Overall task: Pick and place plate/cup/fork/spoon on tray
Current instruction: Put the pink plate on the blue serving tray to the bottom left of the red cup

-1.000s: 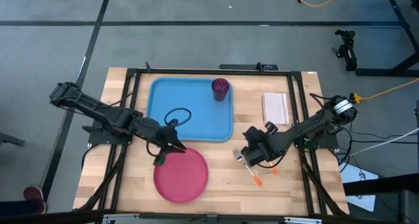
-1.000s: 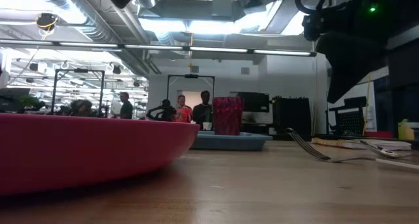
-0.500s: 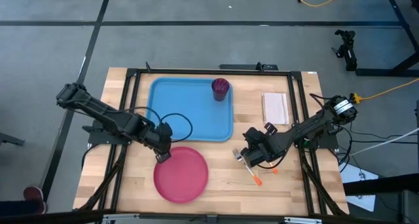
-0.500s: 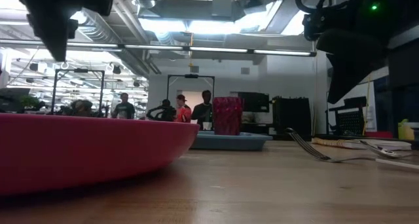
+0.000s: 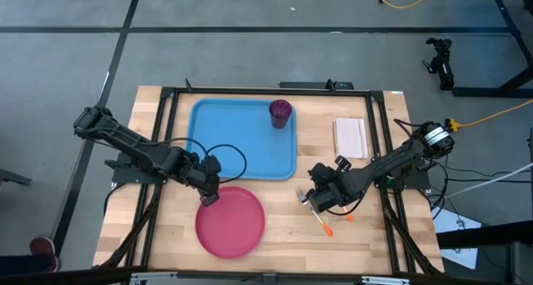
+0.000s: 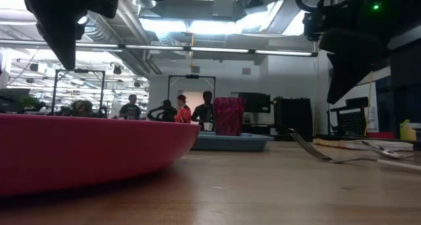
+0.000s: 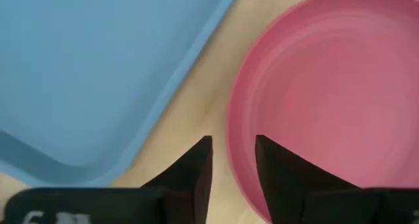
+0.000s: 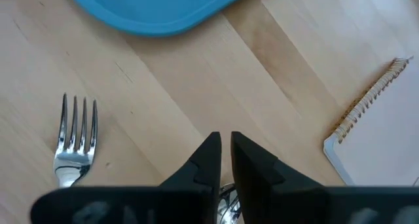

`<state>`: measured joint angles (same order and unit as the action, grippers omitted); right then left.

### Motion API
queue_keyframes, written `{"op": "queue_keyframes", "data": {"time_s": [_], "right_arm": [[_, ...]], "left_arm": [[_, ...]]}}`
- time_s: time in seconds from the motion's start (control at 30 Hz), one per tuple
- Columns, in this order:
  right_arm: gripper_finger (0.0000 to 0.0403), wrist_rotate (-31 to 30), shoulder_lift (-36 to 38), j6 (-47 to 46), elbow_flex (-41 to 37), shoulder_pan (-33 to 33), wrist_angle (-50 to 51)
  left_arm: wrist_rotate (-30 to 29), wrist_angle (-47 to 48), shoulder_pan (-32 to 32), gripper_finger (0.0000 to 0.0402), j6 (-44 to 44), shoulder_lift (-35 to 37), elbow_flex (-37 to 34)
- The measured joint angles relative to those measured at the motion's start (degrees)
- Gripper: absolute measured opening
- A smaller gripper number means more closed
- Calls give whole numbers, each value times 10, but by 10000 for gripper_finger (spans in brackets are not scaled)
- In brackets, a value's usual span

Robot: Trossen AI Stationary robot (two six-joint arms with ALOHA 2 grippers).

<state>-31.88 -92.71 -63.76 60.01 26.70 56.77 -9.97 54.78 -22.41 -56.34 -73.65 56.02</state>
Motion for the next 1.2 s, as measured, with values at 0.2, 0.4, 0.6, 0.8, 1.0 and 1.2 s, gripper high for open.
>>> {"op": "queue_keyframes", "data": {"time_s": [0.2,0.4,0.6,0.8,1.0,1.2], "right_arm": [[42,0,0,0,0,0,-2],[42,0,0,0,0,0,-2],[42,0,0,0,0,0,-2],[42,0,0,2,0,0,-2],[42,0,0,14,0,0,-2],[42,0,0,15,0,0,-2]], "left_arm": [[4,-2,0,131,-14,0,-36],[26,1,0,139,-58,0,-65],[30,-42,0,139,-66,0,-91],[39,-118,-2,139,-96,0,-136],[44,-176,-8,139,-115,0,-172],[64,-247,-22,139,-126,-9,-202]]}}
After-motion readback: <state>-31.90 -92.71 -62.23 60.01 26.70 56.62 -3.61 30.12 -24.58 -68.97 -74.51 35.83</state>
